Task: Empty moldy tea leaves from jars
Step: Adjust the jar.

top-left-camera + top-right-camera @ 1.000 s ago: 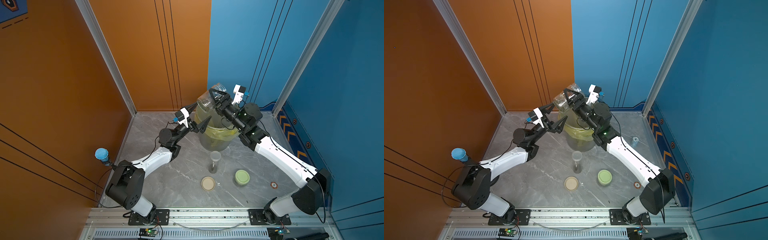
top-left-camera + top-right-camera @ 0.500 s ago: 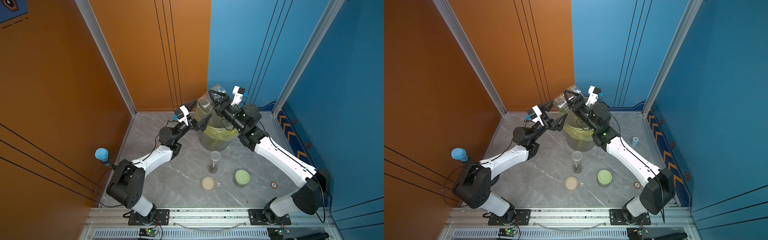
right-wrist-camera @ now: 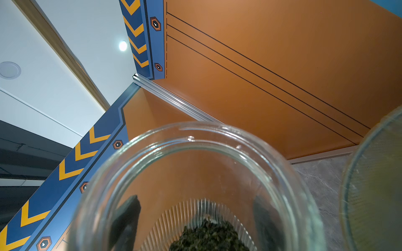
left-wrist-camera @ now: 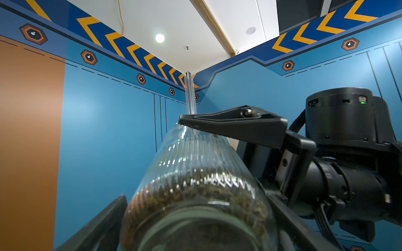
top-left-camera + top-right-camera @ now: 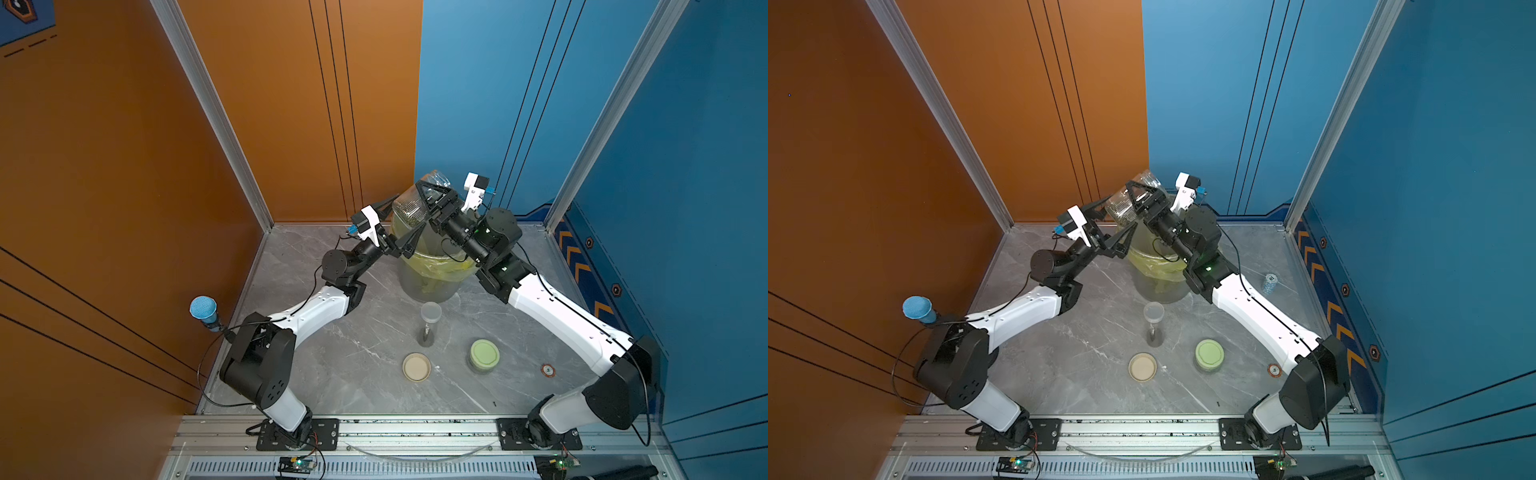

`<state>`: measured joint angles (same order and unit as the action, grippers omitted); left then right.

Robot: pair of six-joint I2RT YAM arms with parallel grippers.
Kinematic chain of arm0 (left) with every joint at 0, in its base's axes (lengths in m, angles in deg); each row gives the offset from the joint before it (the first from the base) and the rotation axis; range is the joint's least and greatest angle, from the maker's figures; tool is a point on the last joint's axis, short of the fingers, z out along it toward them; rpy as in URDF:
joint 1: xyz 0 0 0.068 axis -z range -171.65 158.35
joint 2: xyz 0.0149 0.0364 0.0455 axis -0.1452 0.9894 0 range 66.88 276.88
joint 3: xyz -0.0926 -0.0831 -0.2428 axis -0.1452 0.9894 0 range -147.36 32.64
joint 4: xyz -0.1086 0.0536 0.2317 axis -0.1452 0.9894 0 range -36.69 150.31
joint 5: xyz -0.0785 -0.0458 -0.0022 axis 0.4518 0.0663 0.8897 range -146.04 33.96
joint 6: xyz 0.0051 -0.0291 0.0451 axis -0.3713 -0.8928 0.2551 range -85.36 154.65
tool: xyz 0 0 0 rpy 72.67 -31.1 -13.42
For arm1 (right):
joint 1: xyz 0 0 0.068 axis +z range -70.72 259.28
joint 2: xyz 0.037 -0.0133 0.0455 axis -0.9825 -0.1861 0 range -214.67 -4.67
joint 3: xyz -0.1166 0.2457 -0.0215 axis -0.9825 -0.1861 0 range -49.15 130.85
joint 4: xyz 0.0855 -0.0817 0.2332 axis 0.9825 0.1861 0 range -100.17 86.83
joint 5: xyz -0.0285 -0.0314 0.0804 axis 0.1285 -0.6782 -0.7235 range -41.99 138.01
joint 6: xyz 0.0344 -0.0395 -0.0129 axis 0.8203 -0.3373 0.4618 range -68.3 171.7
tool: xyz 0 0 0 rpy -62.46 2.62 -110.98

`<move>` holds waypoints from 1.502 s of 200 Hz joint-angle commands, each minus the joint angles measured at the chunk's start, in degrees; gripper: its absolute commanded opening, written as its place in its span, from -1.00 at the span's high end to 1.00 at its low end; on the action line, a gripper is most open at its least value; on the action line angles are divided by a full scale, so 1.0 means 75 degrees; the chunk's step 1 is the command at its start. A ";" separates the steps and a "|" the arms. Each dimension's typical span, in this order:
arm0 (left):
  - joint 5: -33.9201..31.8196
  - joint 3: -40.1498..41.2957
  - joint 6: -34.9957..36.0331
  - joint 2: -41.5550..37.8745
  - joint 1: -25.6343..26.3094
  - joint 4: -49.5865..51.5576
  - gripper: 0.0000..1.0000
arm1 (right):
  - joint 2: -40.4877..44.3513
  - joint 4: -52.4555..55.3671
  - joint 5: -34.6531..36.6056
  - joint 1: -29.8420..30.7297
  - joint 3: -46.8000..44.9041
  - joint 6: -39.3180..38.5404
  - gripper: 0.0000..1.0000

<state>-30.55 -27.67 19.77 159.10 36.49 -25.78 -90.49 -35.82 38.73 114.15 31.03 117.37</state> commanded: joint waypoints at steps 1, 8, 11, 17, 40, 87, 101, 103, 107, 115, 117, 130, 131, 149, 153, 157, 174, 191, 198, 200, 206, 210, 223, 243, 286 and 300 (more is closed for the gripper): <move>0.0005 -0.0295 -0.0158 0.0039 -0.0050 -0.0224 -0.89 | 0.0146 -0.0644 -0.0146 0.0061 0.0036 0.0103 0.28; 0.0024 -0.0313 -0.0183 0.0034 -0.0079 -0.0218 -0.84 | 0.0146 -0.0648 -0.0136 0.0061 0.0021 0.0112 0.29; 0.0023 -0.0331 -0.0199 0.0039 -0.0078 -0.0221 -0.81 | 0.0146 -0.0657 -0.0140 0.0061 0.0023 0.0115 0.29; 0.0046 -0.0353 -0.0214 0.0043 -0.0086 -0.0220 -0.75 | 0.0134 -0.0669 -0.0135 0.0059 0.0021 0.0115 0.29; 0.0089 -0.0383 -0.0274 0.0041 -0.0111 -0.0217 -0.36 | 0.0134 -0.0680 -0.0137 0.0072 0.0020 0.0115 0.29; 0.0174 -0.0149 -0.0197 -0.0081 -0.0133 -0.0224 -0.11 | 0.0123 -0.0661 -0.0192 0.0060 -0.0017 0.0080 0.26; 0.0173 0.0014 -0.0177 -0.0166 -0.0160 -0.0224 -0.09 | 0.0112 -0.0668 -0.0227 0.0060 -0.0070 0.0057 0.08; 0.0166 0.0038 -0.0180 -0.0176 -0.0173 -0.0224 -0.09 | 0.0111 -0.0669 -0.0228 0.0061 -0.0079 0.0051 0.06; 0.0159 0.0095 -0.0174 -0.0206 -0.0191 -0.0221 -0.07 | 0.0117 -0.0670 -0.0228 0.0055 -0.0094 0.0045 0.00; 0.0156 0.0120 -0.0163 -0.0260 -0.0211 -0.0218 -0.02 | 0.0119 -0.0670 -0.0228 0.0058 -0.0129 0.0016 -0.10; 0.0155 0.0237 -0.0162 -0.0285 -0.0230 -0.0220 -0.02 | 0.0116 -0.0664 -0.0228 0.0046 -0.0132 0.0011 -0.12; 0.0140 0.0516 -0.0128 -0.0381 -0.0270 -0.0224 0.00 | 0.0111 -0.0649 -0.0229 0.0049 -0.0173 -0.0022 -0.26; 0.0140 0.0523 -0.0127 -0.0386 -0.0271 -0.0224 0.00 | 0.0111 -0.0648 -0.0228 0.0044 -0.0176 -0.0024 -0.27; 0.0044 0.0730 -0.0075 -0.0504 -0.0320 -0.0219 0.03 | 0.0047 -0.0647 -0.0273 0.0049 -0.0202 -0.0037 -0.42; 0.0027 0.0768 -0.0068 -0.0535 -0.0333 -0.0223 0.04 | 0.0041 -0.0655 -0.0283 0.0047 -0.0206 -0.0037 -0.46; 0.0021 0.0800 -0.0068 -0.0558 -0.0351 -0.0221 0.05 | 0.0030 -0.0658 -0.0292 0.0049 -0.0219 -0.0037 -0.49; 0.0000 0.0932 -0.0069 -0.0656 -0.0419 -0.0224 0.06 | -0.0012 -0.0682 -0.0298 0.0055 -0.0258 -0.0037 -0.61; 0.0019 0.1019 -0.0068 -0.0713 -0.0463 -0.0217 0.07 | -0.0047 -0.0699 -0.0298 0.0058 -0.0284 -0.0034 -0.68; 0.0014 0.1034 -0.0068 -0.0732 -0.0476 -0.0223 0.07 | -0.0063 -0.0705 -0.0298 0.0070 -0.0283 -0.0025 -0.71; 0.0017 0.1049 -0.0068 -0.0731 -0.0472 -0.0224 0.07 | -0.0065 -0.0705 -0.0307 0.0063 -0.0284 -0.0025 -0.71; 0.0016 0.1072 -0.0079 -0.0739 -0.0491 -0.0218 0.07 | -0.0076 -0.0716 -0.0310 0.0069 -0.0285 -0.0025 -0.72; 0.0023 0.1086 -0.0087 -0.0743 -0.0498 -0.0218 0.07 | -0.0077 -0.0717 -0.0313 0.0062 -0.0298 -0.0014 -0.72; 0.0037 0.1119 -0.0096 -0.0733 -0.0505 -0.0220 0.08 | -0.0099 -0.0750 -0.0310 0.0057 -0.0308 0.0009 -0.62; 0.0097 0.1107 -0.0159 -0.0681 -0.0497 -0.0223 0.04 | -0.0135 -0.0763 -0.0344 0.0056 -0.0285 0.0107 -0.24; 0.0266 0.0989 -0.0427 -0.0544 -0.0536 -0.0206 -0.79 | -0.0149 -0.0857 -0.0346 0.0049 -0.0285 0.0255 0.41; 0.0297 0.0989 -0.0466 -0.0509 -0.0546 -0.0208 -0.91 | -0.0124 -0.0860 -0.0322 0.0050 -0.0283 0.0262 0.43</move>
<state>-29.65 -19.98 17.28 155.36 33.54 -25.78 -92.06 -35.95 35.98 114.94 28.65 118.29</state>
